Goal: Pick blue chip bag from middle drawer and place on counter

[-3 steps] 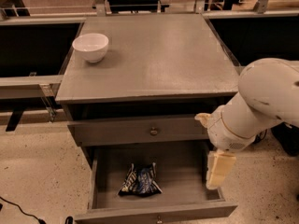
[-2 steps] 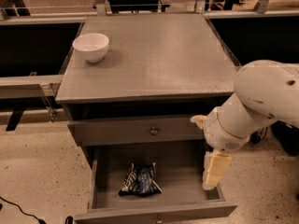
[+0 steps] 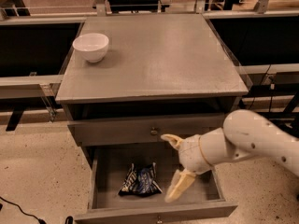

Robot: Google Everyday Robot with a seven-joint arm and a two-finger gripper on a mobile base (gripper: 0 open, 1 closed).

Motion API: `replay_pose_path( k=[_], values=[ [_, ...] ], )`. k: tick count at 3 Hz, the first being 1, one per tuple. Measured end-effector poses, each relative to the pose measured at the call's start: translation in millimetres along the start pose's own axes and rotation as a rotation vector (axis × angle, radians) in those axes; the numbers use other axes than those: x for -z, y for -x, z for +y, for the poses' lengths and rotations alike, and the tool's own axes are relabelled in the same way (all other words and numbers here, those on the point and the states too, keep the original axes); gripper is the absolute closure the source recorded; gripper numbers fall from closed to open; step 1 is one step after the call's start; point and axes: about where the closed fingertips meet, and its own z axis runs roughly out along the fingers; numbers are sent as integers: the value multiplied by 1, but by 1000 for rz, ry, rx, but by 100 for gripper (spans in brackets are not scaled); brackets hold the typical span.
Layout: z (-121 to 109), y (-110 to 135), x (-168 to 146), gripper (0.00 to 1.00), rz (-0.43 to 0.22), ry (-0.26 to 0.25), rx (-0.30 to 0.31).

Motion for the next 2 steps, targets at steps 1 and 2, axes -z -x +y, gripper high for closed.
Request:
replay_pose_path(
  k=[1, 2],
  values=[
    [1, 13, -49, 0, -233, -26, 13],
    [10, 5, -72, 0, -295, 4, 3]
  ],
)
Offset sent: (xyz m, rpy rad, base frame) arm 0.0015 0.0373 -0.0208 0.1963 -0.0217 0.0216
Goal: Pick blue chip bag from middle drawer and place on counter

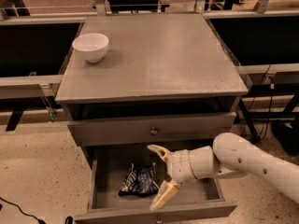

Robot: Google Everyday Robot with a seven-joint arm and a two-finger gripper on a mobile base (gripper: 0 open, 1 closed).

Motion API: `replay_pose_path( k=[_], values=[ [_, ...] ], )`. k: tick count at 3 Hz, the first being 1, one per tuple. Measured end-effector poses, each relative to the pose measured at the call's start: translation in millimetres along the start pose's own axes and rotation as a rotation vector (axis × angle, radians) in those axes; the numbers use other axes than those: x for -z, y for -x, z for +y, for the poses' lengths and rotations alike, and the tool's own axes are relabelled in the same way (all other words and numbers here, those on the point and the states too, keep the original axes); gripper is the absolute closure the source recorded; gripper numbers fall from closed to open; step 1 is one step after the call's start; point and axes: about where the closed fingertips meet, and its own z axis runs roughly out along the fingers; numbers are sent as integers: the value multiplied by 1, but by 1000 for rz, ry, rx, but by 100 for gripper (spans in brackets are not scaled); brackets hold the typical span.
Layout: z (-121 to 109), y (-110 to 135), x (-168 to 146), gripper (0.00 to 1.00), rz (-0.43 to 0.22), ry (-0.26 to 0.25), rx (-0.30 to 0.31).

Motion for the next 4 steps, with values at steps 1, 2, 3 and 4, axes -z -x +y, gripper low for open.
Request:
replay_pose_path(
  k=[1, 2, 3, 4],
  values=[
    [-2, -7, -4, 0, -10, 10, -35],
    [-7, -50, -5, 0, -55, -38, -136],
    [-9, -102, -20, 0, -126, -86, -215],
    [-20, -131, -38, 0, -173, -112, -233]
  ],
)
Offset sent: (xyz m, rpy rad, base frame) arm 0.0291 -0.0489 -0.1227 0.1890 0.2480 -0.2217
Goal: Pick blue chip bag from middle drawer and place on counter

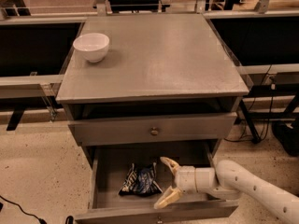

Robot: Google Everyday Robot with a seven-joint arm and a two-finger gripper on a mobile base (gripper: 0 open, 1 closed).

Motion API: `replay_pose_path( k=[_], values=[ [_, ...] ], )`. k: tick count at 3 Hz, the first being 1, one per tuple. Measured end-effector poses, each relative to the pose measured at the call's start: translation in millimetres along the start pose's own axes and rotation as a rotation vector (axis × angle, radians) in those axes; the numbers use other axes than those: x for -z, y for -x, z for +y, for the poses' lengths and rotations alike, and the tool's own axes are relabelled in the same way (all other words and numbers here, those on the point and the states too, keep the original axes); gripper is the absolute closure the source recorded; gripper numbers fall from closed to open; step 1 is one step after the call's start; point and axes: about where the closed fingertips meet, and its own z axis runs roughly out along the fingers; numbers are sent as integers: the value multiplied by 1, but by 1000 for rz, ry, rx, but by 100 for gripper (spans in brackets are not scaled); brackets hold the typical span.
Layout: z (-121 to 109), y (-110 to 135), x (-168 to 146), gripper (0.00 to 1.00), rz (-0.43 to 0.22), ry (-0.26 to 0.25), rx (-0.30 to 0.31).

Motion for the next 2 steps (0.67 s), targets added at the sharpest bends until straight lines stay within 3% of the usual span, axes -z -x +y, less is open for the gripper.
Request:
replay_pose_path(
  k=[1, 2],
  values=[
    [-15, -26, -25, 0, -16, 5, -26],
    [-29, -38, -27, 0, -19, -49, -54]
  ],
)
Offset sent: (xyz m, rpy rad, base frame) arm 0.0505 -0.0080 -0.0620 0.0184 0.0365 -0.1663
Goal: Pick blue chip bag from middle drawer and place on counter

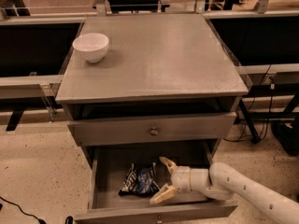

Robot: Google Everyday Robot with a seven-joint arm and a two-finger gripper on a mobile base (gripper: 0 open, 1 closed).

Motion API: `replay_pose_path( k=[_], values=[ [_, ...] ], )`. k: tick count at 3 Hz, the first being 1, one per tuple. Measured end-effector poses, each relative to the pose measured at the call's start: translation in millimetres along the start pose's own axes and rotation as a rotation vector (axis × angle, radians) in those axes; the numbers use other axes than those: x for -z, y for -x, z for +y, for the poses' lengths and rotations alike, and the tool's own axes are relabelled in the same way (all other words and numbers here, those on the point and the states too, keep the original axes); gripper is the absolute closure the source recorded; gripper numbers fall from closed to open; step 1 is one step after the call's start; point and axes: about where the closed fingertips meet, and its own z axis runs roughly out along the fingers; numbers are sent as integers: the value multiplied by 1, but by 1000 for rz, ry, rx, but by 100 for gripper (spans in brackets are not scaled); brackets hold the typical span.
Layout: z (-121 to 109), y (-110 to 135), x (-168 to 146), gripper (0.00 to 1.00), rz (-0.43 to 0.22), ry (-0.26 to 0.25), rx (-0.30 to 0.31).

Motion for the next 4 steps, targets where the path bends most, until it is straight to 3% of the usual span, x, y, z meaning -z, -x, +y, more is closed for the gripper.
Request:
replay_pose_path(
  k=[2, 4],
  values=[
    [-30, -29, -6, 0, -46, -91, -36],
    [-48, -33, -32, 0, -35, -80, -41]
  ],
)
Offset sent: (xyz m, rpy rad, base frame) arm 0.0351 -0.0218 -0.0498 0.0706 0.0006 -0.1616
